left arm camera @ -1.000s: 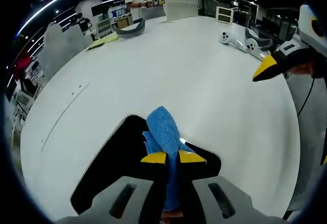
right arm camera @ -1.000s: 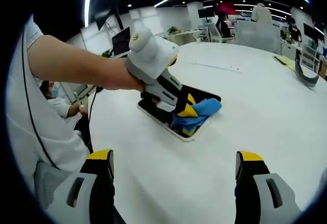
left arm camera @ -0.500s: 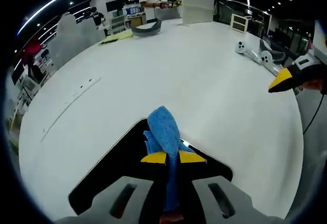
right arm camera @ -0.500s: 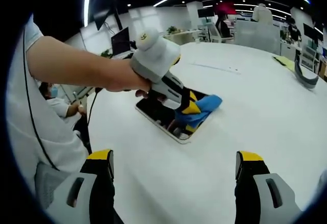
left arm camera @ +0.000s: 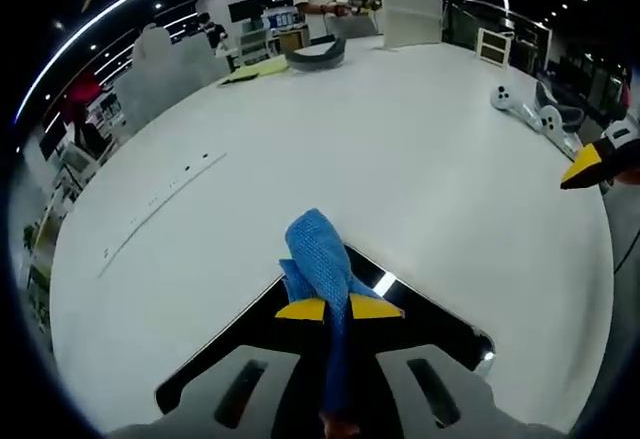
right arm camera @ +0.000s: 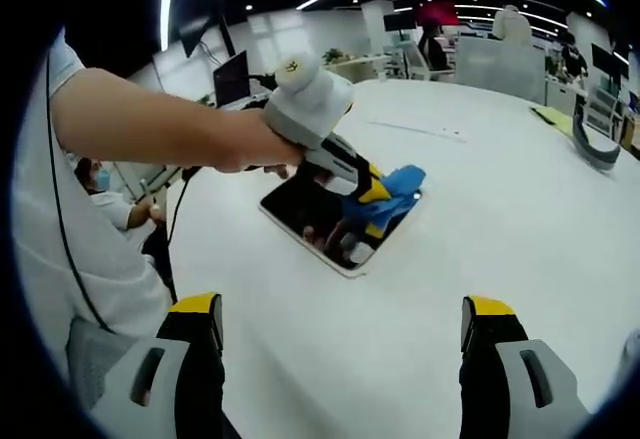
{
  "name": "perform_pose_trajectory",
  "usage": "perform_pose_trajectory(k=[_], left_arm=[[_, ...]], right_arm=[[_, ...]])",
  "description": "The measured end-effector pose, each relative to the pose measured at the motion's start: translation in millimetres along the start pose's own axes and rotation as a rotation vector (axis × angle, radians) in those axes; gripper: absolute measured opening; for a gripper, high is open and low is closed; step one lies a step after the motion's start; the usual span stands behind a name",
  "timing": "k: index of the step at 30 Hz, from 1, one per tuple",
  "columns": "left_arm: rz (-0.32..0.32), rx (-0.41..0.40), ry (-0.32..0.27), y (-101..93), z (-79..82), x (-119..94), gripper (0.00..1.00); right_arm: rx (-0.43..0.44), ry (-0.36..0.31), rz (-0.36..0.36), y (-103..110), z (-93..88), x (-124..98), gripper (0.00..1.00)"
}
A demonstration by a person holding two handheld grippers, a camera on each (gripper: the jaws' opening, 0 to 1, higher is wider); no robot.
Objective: Wipe the mirror surface with the cleaning cloth until all visible marks leave the cleaned area.
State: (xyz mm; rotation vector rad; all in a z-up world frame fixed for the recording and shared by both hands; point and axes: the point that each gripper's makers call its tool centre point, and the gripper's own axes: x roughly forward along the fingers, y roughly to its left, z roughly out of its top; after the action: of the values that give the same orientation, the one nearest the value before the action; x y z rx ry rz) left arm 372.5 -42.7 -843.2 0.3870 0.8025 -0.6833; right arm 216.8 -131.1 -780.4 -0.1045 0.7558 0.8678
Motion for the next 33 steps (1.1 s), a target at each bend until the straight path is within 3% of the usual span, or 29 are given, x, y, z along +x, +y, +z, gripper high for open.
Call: perform_pose_trajectory(k=[33], left_arm=[[0.026, -0.026, 0.026, 21.9, -3.1, -1, 0.03]], right_arm=[[0.003, -0.001, -0.019, -2, 1.2, -6, 0.99]])
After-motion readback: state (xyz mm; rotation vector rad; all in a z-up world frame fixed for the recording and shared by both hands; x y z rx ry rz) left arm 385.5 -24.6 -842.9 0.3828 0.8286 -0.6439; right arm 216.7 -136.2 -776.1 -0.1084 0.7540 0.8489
